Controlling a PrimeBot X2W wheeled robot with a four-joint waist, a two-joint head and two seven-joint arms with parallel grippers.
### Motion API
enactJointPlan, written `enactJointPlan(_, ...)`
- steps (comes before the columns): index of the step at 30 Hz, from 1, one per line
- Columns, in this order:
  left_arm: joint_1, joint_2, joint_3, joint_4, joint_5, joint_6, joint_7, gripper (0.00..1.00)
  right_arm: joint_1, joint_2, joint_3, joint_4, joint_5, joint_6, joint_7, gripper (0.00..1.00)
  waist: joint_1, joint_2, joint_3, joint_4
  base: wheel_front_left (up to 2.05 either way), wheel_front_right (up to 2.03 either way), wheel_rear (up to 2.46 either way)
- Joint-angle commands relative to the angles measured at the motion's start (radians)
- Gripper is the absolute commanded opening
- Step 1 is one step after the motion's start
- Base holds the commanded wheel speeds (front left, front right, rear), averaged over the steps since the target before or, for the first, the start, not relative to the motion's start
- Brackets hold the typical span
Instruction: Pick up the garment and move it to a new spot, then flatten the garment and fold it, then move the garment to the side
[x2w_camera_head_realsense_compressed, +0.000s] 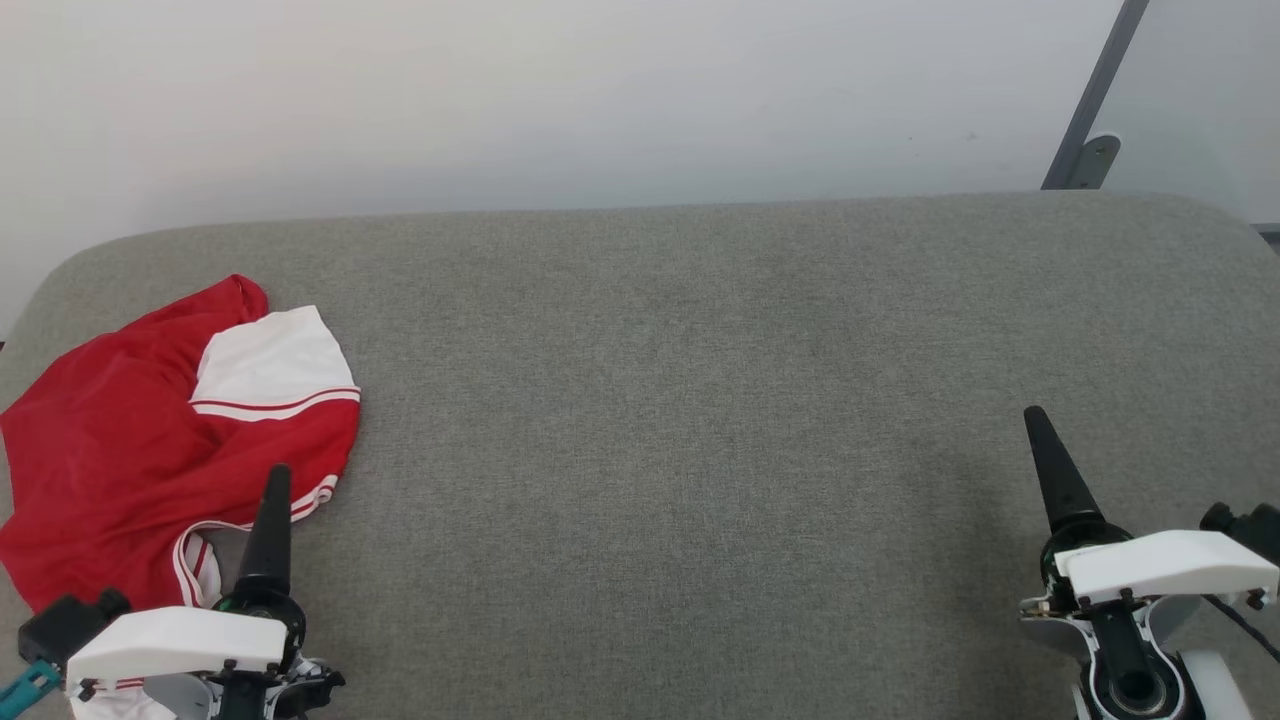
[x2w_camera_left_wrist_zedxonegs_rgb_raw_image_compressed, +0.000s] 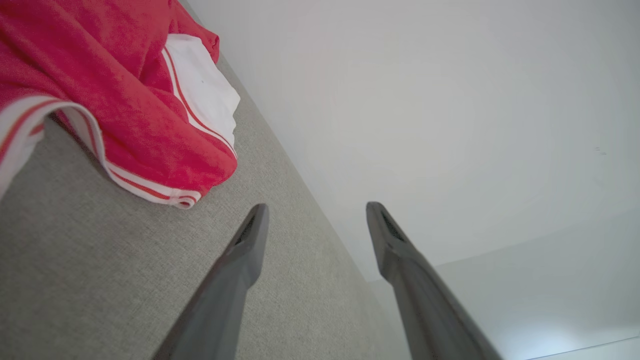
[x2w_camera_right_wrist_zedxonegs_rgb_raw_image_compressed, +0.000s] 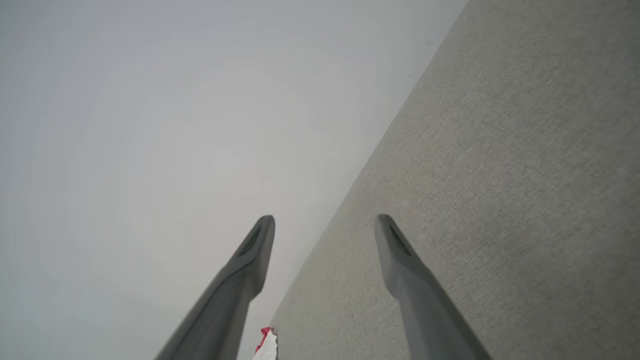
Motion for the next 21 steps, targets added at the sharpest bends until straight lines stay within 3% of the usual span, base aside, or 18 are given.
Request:
enactJointPlan(1, -0.031, 0.009, 0.007, -0.022, 0.068, 0.000, -0.014, 1.00, -0.037, -0.002, -0.003, -0.018, -0.058, 0.001, -0.015, 1.00, 0.0000, 0.0000, 0.003, 0.000, 0.00, 0.00, 0.00)
enactJointPlan(21, -0.027, 0.029, 0.002, -0.049, 0.469, 0.017, -0.082, 1.00, -0.055, 0.002, -0.020, -0.072, -0.587, 0.002, -0.084, 1.00, 0.0000, 0.0000, 0.027, 0.000, 0.00, 0.00, 0.00)
